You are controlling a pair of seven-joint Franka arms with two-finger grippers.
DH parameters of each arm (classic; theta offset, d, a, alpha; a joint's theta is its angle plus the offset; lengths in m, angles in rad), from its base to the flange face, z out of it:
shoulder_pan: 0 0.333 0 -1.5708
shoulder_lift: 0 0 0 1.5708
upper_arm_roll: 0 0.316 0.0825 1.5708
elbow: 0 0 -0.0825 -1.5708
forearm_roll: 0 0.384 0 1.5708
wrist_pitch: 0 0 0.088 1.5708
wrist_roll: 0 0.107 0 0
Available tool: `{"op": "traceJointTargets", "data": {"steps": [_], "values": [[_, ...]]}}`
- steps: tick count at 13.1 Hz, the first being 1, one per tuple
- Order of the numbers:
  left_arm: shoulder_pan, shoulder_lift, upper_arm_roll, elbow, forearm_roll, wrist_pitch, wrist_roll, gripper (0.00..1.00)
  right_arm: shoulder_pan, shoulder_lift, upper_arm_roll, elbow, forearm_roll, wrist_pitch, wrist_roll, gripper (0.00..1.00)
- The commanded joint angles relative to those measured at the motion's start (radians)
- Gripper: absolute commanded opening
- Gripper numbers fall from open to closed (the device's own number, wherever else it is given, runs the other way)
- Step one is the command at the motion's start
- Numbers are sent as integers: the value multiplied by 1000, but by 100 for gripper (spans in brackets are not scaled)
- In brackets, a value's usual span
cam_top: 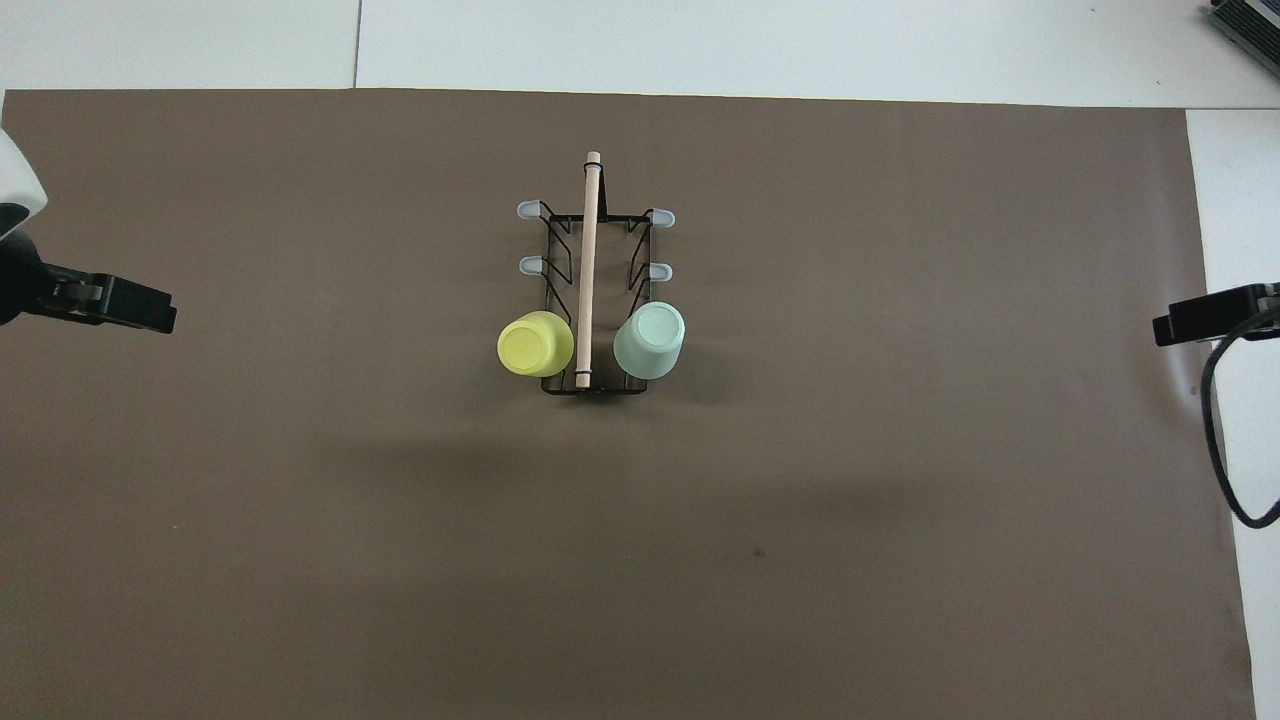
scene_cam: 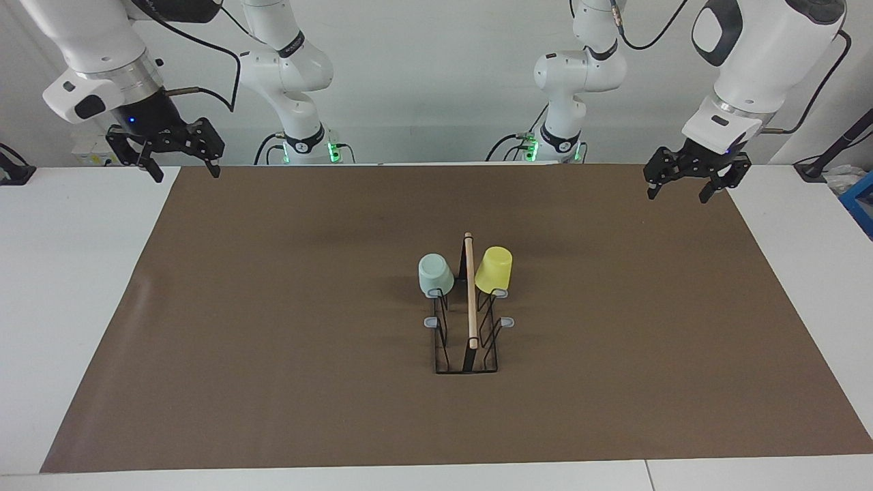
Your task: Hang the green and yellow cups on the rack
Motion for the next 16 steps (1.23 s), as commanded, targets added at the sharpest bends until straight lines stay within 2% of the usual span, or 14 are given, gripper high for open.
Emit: {"op": "traceJointTargets", "data": {"steps": [1,16], "values": [[-2,-5,8,13,-34,-8,16,100,-3,14,11,19,-20,4,-19,100],[-11,-11,18,-7,-31,-11,6,100,-4,12,15,17,-9,-7,29,100]]}}
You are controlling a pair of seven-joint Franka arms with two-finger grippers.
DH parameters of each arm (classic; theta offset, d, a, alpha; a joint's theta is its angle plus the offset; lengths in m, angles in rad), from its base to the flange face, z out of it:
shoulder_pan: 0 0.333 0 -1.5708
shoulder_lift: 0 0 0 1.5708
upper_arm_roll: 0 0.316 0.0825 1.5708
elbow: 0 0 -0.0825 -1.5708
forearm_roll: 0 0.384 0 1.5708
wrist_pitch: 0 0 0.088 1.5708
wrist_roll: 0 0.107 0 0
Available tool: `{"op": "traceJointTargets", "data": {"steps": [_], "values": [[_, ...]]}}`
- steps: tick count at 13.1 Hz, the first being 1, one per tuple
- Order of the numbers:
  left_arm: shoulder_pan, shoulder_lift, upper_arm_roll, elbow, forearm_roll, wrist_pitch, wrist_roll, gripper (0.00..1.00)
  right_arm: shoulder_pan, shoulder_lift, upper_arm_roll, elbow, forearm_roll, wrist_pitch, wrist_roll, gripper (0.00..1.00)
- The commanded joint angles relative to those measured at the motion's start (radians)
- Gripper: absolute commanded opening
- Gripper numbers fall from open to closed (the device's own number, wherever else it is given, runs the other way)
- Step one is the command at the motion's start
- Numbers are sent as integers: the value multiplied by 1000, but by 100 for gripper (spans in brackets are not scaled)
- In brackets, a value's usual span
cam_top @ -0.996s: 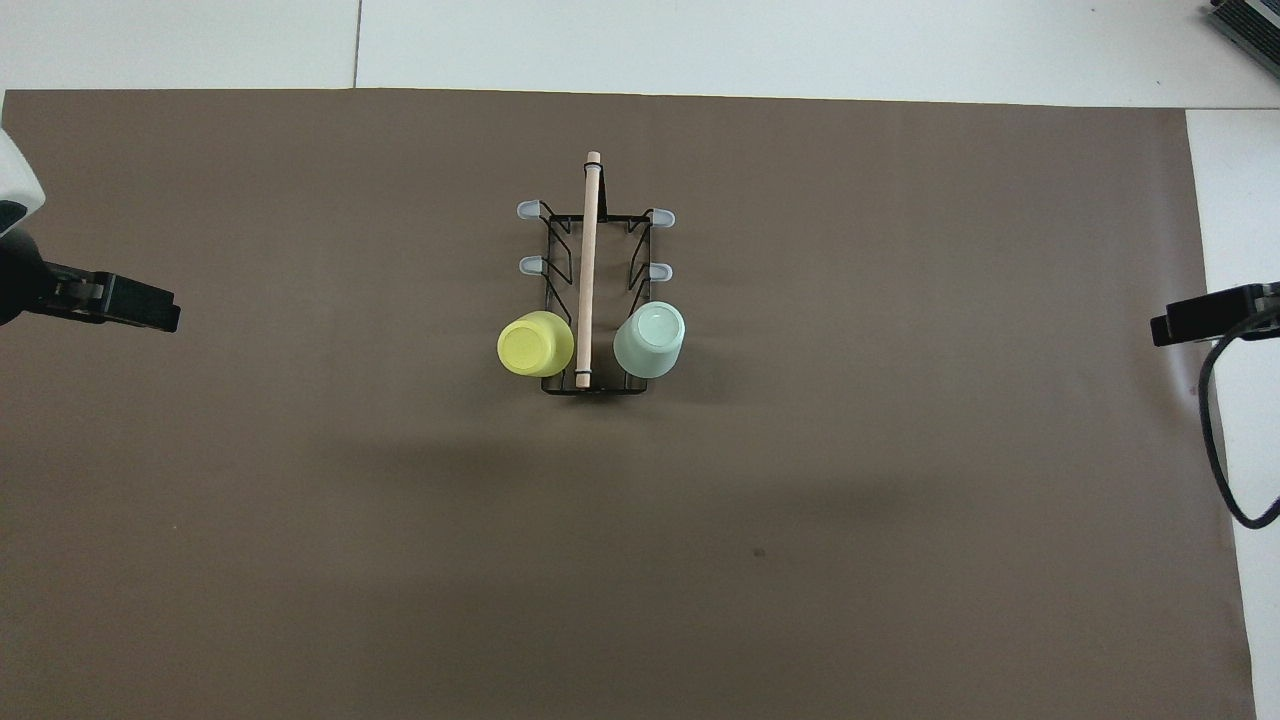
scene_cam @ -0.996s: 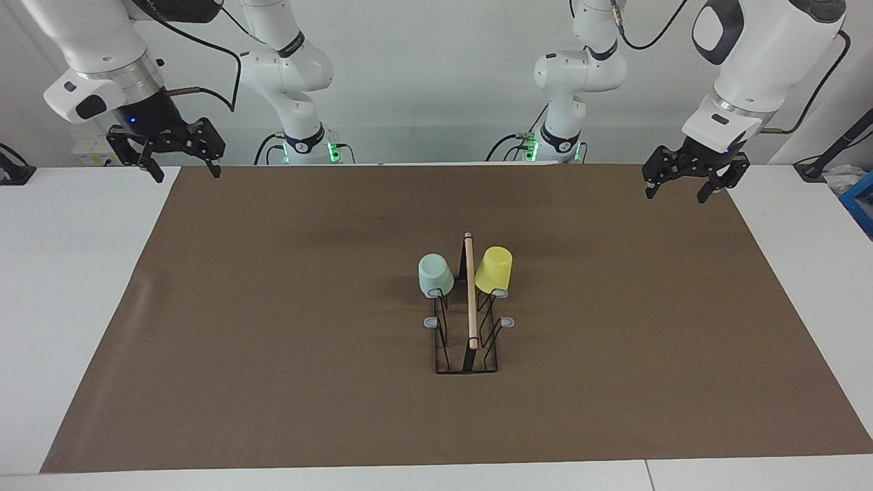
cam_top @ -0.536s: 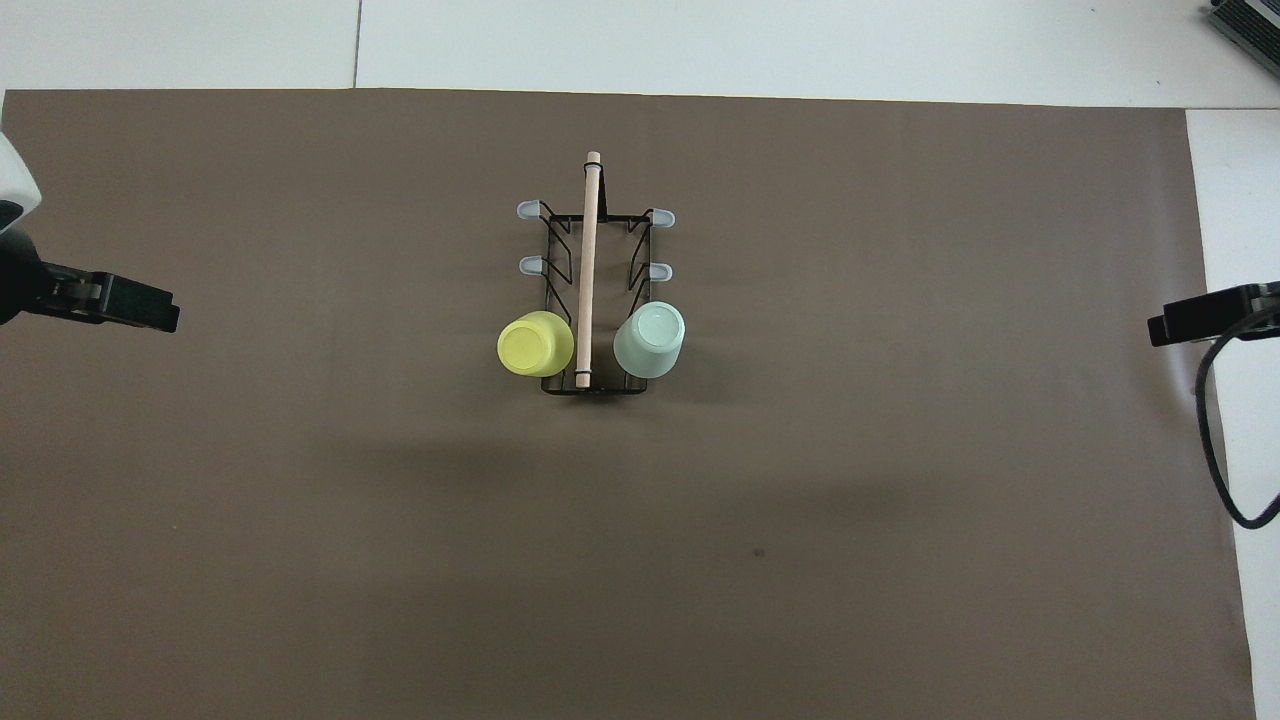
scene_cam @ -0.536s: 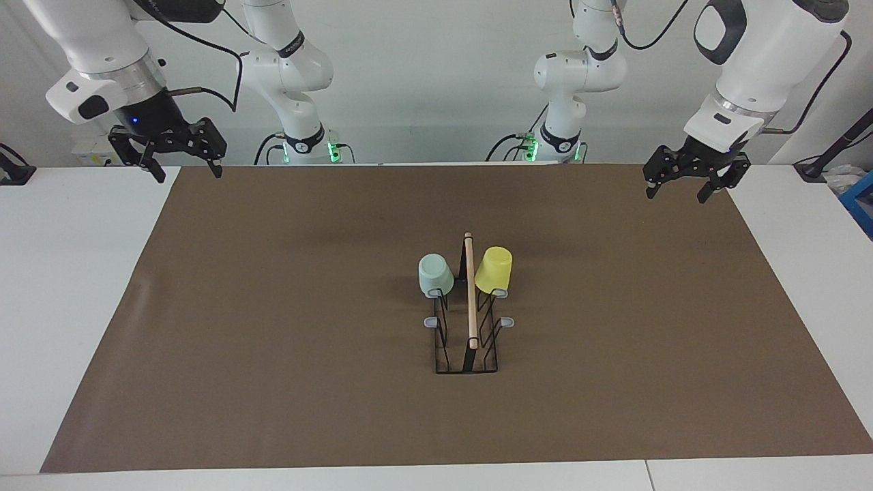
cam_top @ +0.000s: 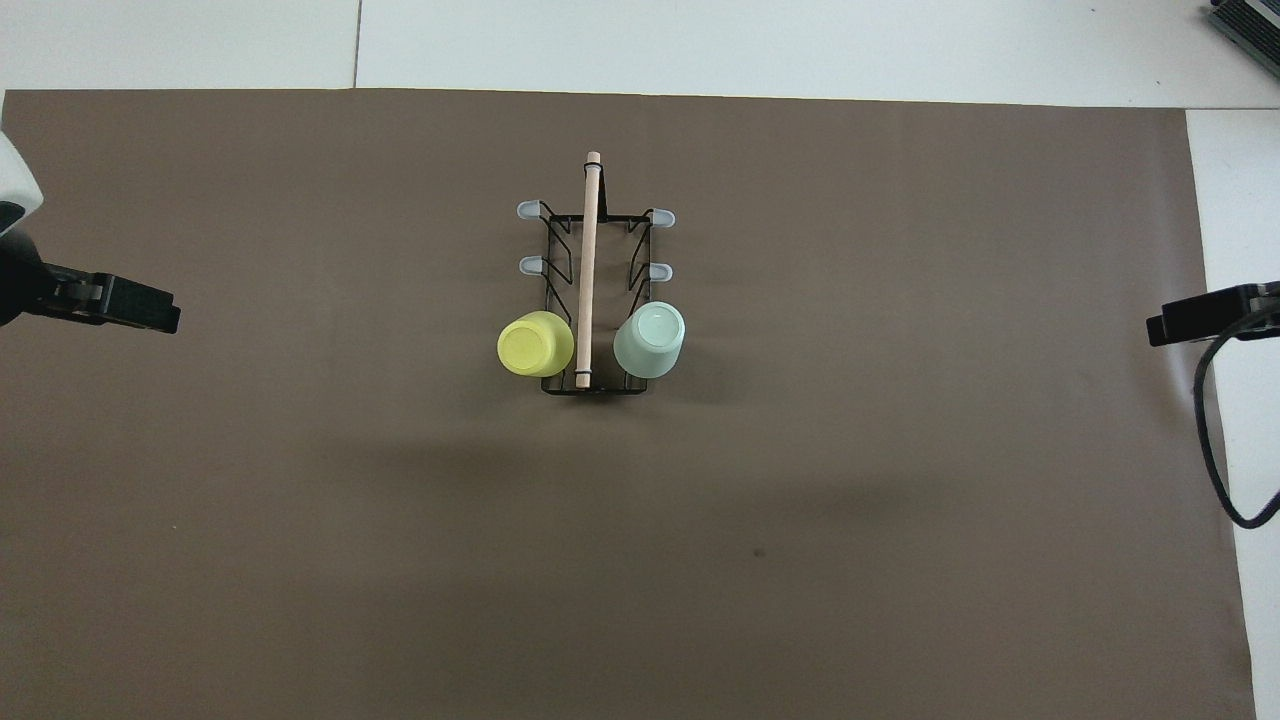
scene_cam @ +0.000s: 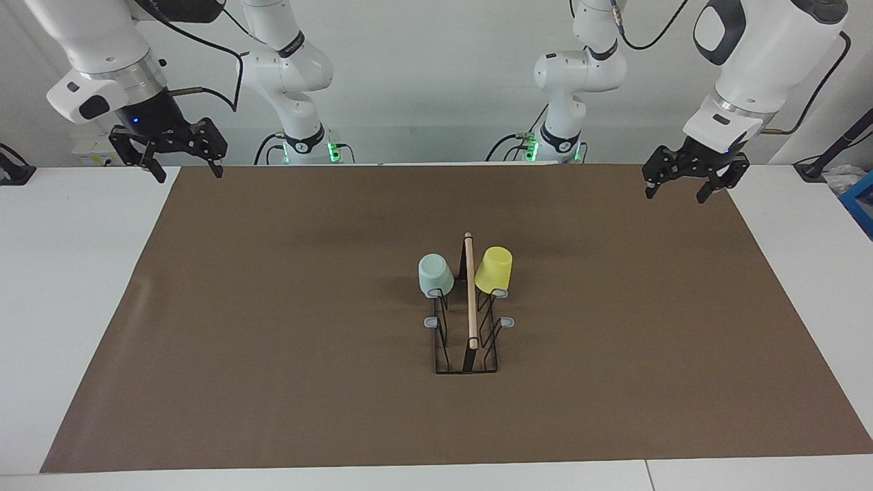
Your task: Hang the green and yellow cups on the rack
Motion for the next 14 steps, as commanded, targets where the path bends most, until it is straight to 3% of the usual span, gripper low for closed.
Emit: {"op": "traceJointTargets", "data": {"steps": [1,14], "values": [[-7,-9,10,-7,-10,-9,4,100,-4,12,7,17,-7,-8,26,100],[-7,-10,10,-7,-10,-9,4,100,-6,10,7,17,-4,-10,61,100]]}}
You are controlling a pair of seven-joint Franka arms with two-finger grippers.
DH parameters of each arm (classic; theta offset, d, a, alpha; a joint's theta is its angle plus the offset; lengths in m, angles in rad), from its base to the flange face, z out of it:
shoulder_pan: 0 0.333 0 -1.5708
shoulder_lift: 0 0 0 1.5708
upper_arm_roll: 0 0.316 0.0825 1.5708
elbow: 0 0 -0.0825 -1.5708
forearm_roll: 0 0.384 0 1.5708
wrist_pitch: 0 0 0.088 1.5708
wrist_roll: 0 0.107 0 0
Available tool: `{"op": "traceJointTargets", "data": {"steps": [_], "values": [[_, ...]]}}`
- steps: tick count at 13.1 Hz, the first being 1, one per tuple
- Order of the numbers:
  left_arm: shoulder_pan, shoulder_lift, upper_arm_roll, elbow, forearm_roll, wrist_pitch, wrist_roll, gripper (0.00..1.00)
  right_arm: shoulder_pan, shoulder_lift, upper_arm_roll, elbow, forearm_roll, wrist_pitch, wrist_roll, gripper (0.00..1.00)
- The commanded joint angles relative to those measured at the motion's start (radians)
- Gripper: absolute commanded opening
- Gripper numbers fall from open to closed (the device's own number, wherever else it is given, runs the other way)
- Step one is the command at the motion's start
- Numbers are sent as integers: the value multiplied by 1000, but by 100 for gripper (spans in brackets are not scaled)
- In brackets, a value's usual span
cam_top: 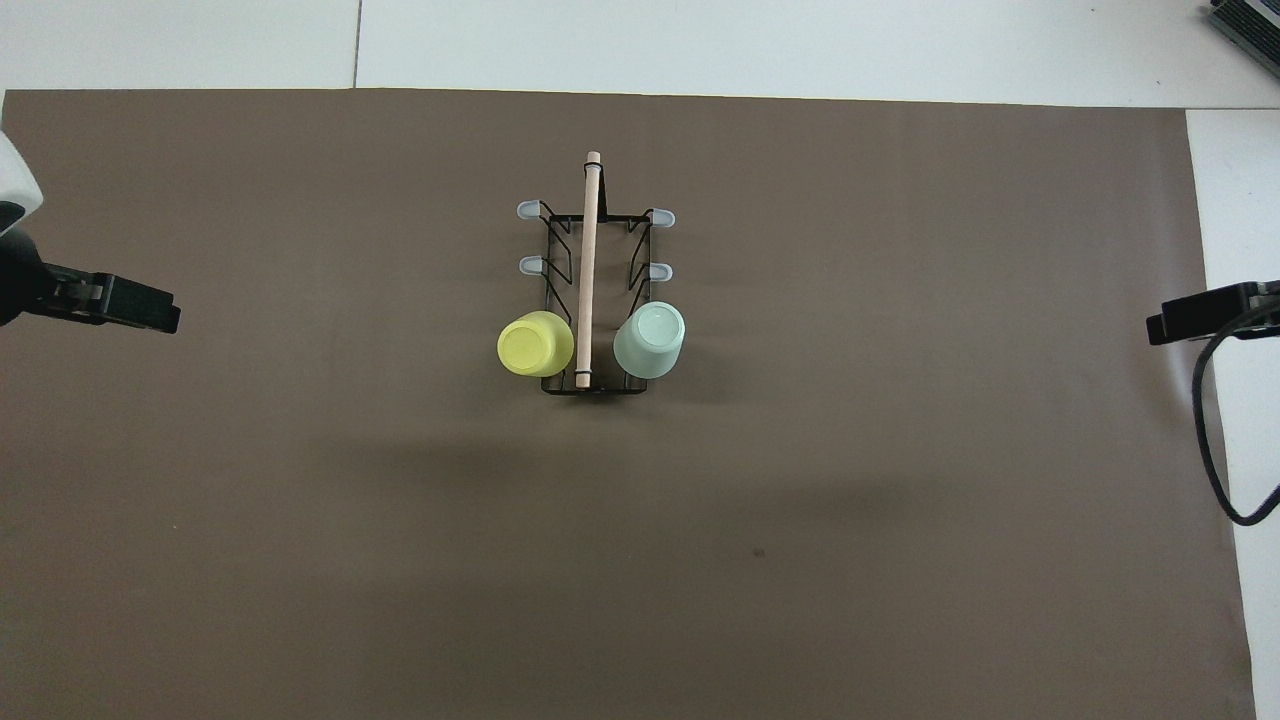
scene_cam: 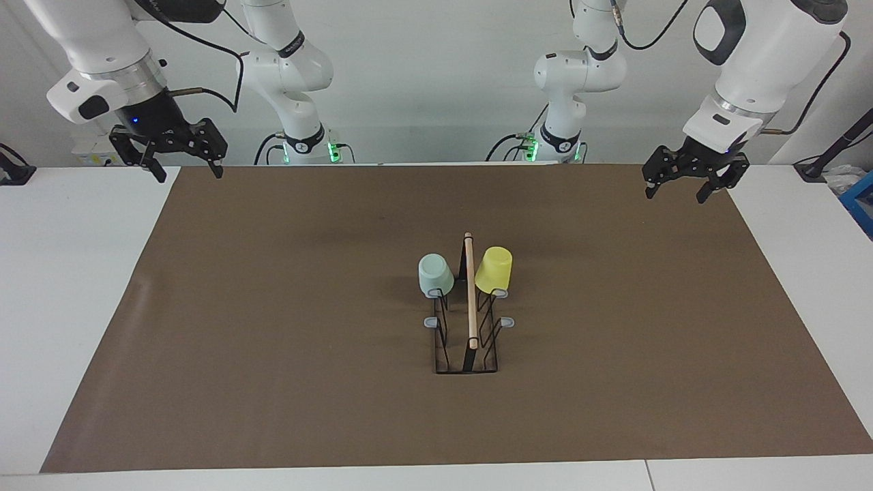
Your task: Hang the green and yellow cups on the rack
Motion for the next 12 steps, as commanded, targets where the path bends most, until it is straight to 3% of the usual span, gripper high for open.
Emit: {"op": "traceJointTargets", "data": {"steps": [1,12], "values": [[-8,-9,10,-7,-10,-9,4,100,-6,10,7,16,-4,-10,36,100],[-7,-9,10,-7,-10,-9,4,100,-6,9,15,14,0,-17,105,100]]}}
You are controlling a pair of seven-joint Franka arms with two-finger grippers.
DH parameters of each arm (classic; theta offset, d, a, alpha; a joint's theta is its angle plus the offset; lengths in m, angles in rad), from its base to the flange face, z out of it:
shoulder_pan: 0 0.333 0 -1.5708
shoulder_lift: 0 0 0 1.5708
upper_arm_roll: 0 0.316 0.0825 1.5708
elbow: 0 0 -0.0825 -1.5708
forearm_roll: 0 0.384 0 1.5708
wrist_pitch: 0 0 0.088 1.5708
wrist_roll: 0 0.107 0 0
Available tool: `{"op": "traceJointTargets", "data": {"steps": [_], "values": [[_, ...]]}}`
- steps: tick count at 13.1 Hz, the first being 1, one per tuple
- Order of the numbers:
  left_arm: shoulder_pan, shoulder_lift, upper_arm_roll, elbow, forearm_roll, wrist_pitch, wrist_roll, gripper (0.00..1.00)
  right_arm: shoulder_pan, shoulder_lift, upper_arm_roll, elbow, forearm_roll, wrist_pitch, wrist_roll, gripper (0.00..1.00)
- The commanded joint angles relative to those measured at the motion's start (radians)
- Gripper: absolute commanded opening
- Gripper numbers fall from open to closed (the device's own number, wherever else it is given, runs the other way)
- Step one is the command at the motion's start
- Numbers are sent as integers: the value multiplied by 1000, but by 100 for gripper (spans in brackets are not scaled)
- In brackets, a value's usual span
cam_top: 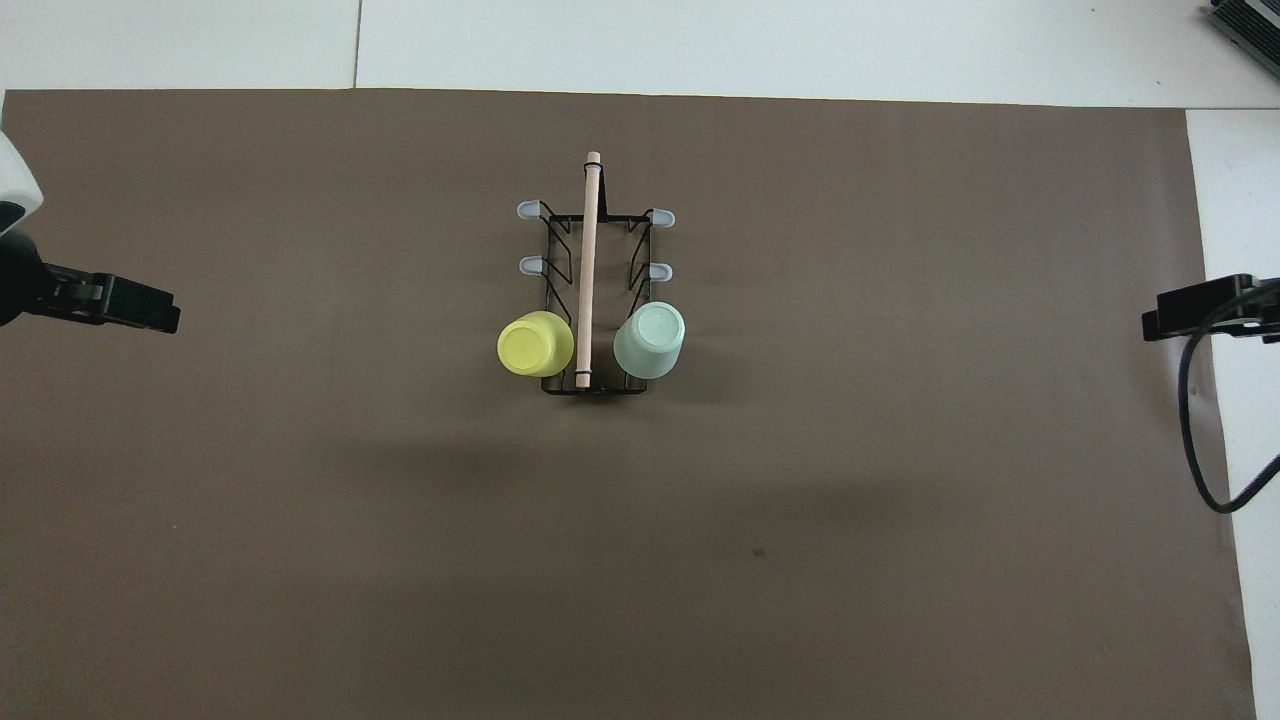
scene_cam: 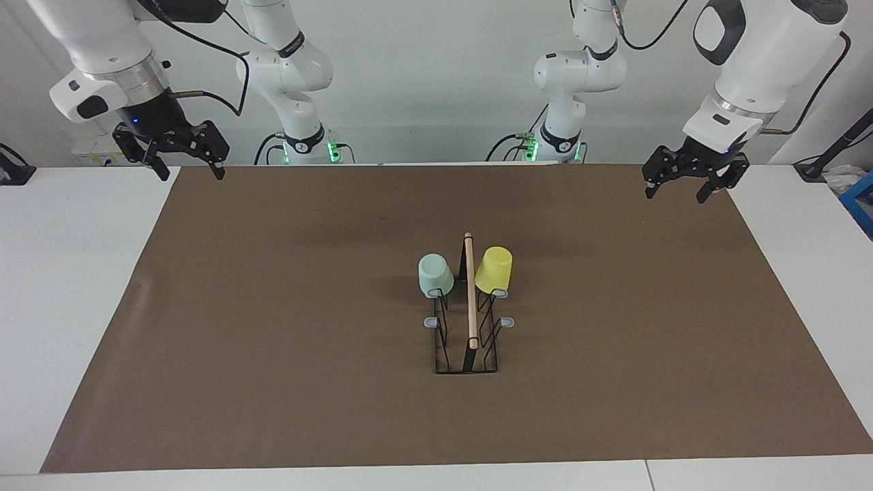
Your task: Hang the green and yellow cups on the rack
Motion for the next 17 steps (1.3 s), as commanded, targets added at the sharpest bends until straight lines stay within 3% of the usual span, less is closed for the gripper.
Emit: {"op": "traceJointTargets", "data": {"steps": [1,17], "values": [[-8,-10,10,-7,-10,-9,4,100,-6,9,9,14,0,-14,23,100],[4,-7,8,4,-8,-15,14,100,-20,10,-6,16,0,60,26,100]]}}
